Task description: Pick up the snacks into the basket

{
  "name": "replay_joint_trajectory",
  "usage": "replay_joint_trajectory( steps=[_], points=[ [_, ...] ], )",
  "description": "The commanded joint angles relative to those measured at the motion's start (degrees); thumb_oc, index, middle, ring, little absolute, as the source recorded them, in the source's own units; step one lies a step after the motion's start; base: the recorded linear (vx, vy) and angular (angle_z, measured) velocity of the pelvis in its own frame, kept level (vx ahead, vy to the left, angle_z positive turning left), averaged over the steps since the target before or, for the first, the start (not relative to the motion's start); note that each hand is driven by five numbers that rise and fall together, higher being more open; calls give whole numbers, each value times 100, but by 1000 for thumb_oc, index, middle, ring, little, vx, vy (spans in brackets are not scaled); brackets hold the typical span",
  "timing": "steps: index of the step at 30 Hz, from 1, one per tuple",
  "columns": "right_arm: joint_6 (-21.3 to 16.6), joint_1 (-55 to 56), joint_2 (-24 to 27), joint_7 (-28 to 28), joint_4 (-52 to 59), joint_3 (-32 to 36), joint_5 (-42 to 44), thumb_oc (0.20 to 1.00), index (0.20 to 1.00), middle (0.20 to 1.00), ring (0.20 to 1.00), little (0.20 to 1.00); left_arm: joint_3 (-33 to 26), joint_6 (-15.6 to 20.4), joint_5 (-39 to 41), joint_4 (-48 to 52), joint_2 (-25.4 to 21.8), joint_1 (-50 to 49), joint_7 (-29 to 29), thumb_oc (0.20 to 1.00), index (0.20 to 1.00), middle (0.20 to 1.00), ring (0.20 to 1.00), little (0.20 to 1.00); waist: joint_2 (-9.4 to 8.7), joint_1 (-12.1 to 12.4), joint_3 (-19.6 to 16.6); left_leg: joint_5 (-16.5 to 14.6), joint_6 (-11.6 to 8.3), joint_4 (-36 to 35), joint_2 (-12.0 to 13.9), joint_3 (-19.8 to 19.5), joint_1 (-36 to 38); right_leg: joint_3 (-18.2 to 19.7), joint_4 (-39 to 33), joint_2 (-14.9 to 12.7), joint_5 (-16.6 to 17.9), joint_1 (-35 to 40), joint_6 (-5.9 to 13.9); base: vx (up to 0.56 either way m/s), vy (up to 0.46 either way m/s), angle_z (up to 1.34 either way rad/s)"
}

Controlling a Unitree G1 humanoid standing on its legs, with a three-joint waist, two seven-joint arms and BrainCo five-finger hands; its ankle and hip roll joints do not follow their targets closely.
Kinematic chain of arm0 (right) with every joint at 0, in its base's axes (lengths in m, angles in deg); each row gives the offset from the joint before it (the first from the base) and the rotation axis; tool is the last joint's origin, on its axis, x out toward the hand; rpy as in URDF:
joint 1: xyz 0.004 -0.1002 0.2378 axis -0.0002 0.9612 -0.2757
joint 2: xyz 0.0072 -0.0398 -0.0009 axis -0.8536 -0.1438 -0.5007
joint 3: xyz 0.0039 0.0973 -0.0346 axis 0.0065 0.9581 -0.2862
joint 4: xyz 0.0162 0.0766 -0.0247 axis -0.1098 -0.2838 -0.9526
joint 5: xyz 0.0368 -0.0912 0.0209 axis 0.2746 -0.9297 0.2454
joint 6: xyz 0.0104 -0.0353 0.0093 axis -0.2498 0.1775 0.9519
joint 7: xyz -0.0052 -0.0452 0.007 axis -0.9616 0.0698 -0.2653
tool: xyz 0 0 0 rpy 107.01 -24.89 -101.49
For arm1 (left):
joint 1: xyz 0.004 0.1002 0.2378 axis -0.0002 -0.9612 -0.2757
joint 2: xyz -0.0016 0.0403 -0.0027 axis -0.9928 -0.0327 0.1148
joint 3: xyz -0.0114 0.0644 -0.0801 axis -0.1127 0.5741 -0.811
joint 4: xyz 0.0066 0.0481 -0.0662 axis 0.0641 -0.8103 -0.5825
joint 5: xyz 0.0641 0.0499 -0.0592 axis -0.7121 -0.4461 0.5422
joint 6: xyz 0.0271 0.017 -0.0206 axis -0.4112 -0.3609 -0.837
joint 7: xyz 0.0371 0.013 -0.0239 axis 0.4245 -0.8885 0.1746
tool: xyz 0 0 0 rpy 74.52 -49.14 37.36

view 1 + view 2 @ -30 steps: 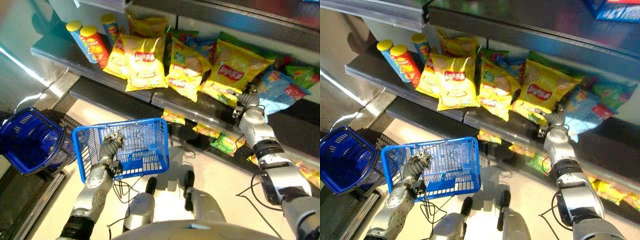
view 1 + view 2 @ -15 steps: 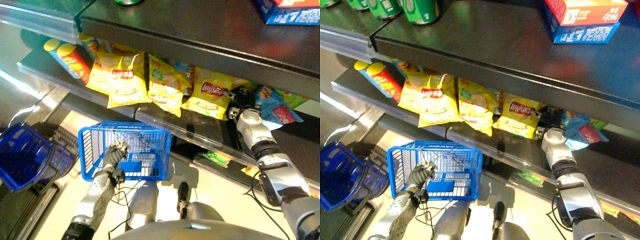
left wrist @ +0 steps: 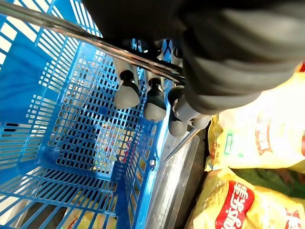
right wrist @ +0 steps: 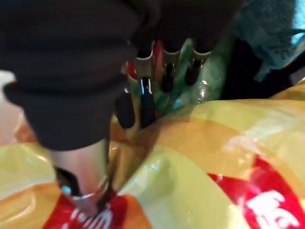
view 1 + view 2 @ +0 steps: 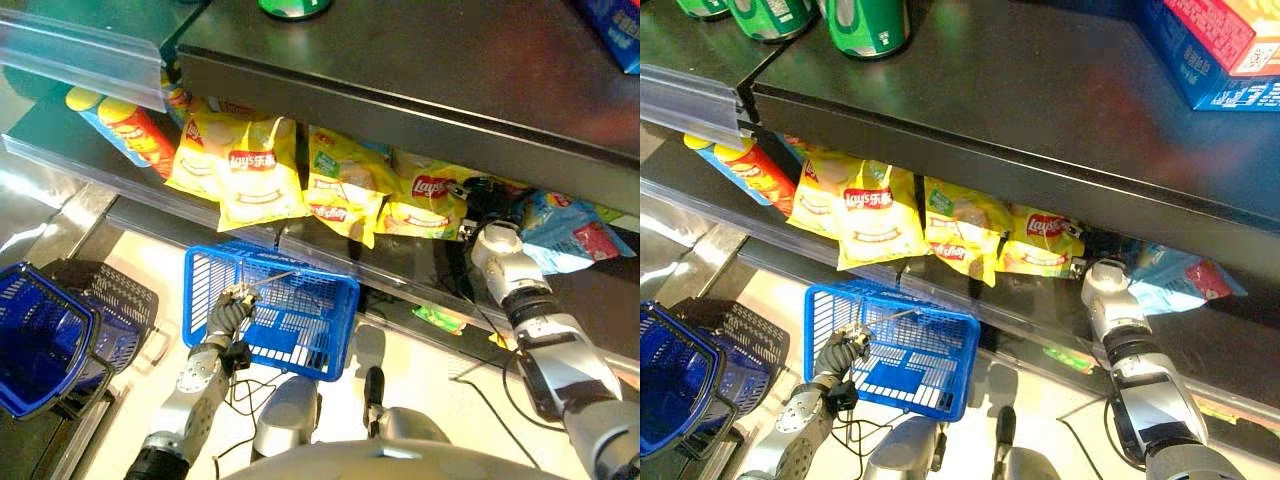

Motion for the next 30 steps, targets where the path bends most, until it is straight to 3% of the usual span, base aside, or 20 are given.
replay_joint_trajectory(
  steps=[1, 6, 8, 24, 27, 29, 30],
  points=[
    [-83, -518, -143, 222, -303, -270, 22, 1000, 1000, 1000, 1000, 1000, -326, 572, 179, 1053, 50, 79, -7, 200, 200, 200, 200, 200, -383, 281, -474, -712, -27, 291, -43, -112, 163, -166, 134, -647, 48, -212, 776, 0, 0, 0],
    [44, -884, -70, 272, -1248, -254, 113, 1000, 1000, 1000, 1000, 1000, -279, 583, 229, 1095, 41, 67, -22, 200, 200, 200, 200, 200, -377, 366, -470, -726, -22, 272, -61, -165, 187, -211, 117, -679, 53, -187, 798, 0, 0, 0],
    [68, -1022, -40, 259, -1568, -229, 144, 200, 200, 200, 200, 200, -243, 581, 263, 1098, 38, 94, -19, 200, 200, 200, 200, 200, -374, 392, -463, -733, -17, 267, -66, -177, 197, -228, 108, -686, 59, -182, 804, 0, 0, 0],
    [54, -1090, -72, 205, -1831, -199, 234, 200, 200, 200, 200, 200, -217, 549, 235, 1054, 79, 168, 125, 200, 200, 200, 200, 200, -391, 341, -504, -834, 7, 289, -68, -164, 272, -238, 85, -720, 48, -126, 830, 2, 1, 0],
    [-14, -892, -71, 154, -1356, -194, 249, 200, 200, 200, 200, 200, -281, 542, 210, 1037, 106, 164, 174, 200, 200, 200, 200, 200, -410, 297, -514, -855, 11, 297, -65, -150, 286, -221, 80, -722, 39, -112, 830, 10, 2, 0],
    [-211, -151, -165, 81, -48, -45, 322, 200, 200, 200, 200, 200, -490, 481, 137, 960, 220, 139, 282, 200, 200, 200, 200, 200, -429, 182, -515, -884, 19, 315, -53, -122, 305, -190, 84, -727, 12, -100, 829, 34, 10, 1],
    [-194, -112, -173, 67, -5, -38, 314, 200, 200, 200, 200, 200, -484, 479, 135, 961, 216, 128, 282, 200, 200, 200, 200, 200, -432, 184, -525, -885, 19, 315, -53, -123, 308, -191, 85, -728, 11, -97, 829, 51, 9, -1]
  ],
)
